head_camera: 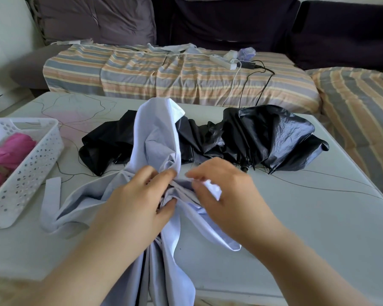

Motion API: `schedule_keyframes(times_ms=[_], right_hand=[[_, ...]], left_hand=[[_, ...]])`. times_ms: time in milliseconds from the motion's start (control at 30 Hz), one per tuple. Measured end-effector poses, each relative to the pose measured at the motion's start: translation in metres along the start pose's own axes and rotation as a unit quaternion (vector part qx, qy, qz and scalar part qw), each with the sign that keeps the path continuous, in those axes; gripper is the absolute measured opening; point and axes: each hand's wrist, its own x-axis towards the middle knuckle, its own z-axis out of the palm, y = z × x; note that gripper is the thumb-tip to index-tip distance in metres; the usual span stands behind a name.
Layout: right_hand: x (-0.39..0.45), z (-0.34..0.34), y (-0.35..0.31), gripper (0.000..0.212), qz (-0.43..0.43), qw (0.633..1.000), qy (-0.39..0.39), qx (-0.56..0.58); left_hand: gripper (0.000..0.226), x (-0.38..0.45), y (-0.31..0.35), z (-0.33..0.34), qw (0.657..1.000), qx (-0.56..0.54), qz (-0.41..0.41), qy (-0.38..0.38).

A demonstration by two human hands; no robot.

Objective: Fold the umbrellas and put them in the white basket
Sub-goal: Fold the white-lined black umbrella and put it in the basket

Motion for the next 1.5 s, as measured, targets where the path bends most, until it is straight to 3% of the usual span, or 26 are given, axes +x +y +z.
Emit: schedule_keyframes(times_ms=[67,100,167,267,367,467,567,667,800,867,967,1000,1067,1133,1200,1267,1367,1500], right_hand=[[-0.004,-0.009,-0.006,0.008,0.020,0.997,0.064,0.033],[-0.006,-0.013,-0.009,0.010,0.024,0.997,0.057,0.056],[-0.011,-0.013,-0.017,0.022,0.068,0.995,-0.038,0.065],[-0.020,0.005,-0.007,0.026,0.133,0.968,-0.195,-0.089],[-0.018,0.020,0.005,0.019,0.146,0.960,-0.223,-0.090],[-0.014,0.025,0.017,0.033,0.120,0.935,-0.289,-0.168],[-0.008,0.005,0.024,0.033,0.105,0.892,-0.292,-0.330],[-0.006,-0.020,0.023,0.024,0.123,0.887,-0.276,-0.350],[-0.013,-0.039,0.015,0.028,0.061,0.896,-0.238,-0.369],[-0.013,-0.046,0.016,0.022,0.058,0.921,-0.214,-0.321],[-0.014,-0.058,0.021,0.007,0.064,0.990,-0.085,-0.087],[-0.014,-0.060,0.024,0.004,0.097,0.995,0.003,-0.019],[-0.014,-0.060,0.039,0.006,0.225,0.965,0.130,0.036],[-0.012,-0.055,0.057,0.021,0.400,0.908,0.087,0.095],[-0.012,-0.048,0.061,0.042,0.500,0.833,-0.004,0.235],[-0.009,-0.049,0.057,0.056,0.503,0.793,-0.024,0.342],[-0.006,-0.056,0.049,0.044,0.471,0.766,-0.043,0.435],[-0.008,-0.054,0.045,0.028,0.422,0.770,-0.081,0.471]], left_hand=[[0.049,0.003,-0.002,-0.001,1.000,-0.006,-0.012,0.013],[0.048,0.004,-0.004,-0.001,1.000,-0.007,-0.019,0.019],[0.046,0.006,-0.007,-0.002,0.999,-0.015,-0.029,0.023],[0.042,0.007,-0.008,-0.001,0.999,-0.017,-0.034,0.021],[0.033,0.007,-0.005,0.000,0.999,-0.026,-0.032,0.006],[0.027,0.008,-0.006,0.002,0.998,-0.052,-0.033,-0.002],[0.028,0.012,-0.008,0.000,0.998,-0.057,-0.040,-0.008],[0.022,0.015,-0.008,-0.001,0.998,-0.047,-0.037,-0.015],[0.025,0.016,-0.007,0.000,0.998,-0.041,-0.044,-0.035],[0.021,0.016,-0.008,-0.002,0.997,-0.032,-0.061,-0.042],[0.025,0.016,-0.013,-0.004,0.994,-0.044,-0.099,-0.024],[0.030,0.016,-0.015,-0.005,0.994,-0.046,-0.098,-0.016],[0.040,0.015,-0.017,-0.006,0.994,-0.056,-0.098,-0.008],[0.042,0.014,-0.018,-0.007,0.992,-0.071,-0.106,-0.002],[0.033,0.015,-0.018,-0.008,0.991,-0.075,-0.110,0.004],[0.037,0.015,-0.018,-0.010,0.991,-0.076,-0.111,0.002],[0.031,0.015,-0.020,-0.009,0.990,-0.077,-0.118,-0.009],[0.036,0.014,-0.020,-0.009,0.990,-0.071,-0.119,-0.012]])
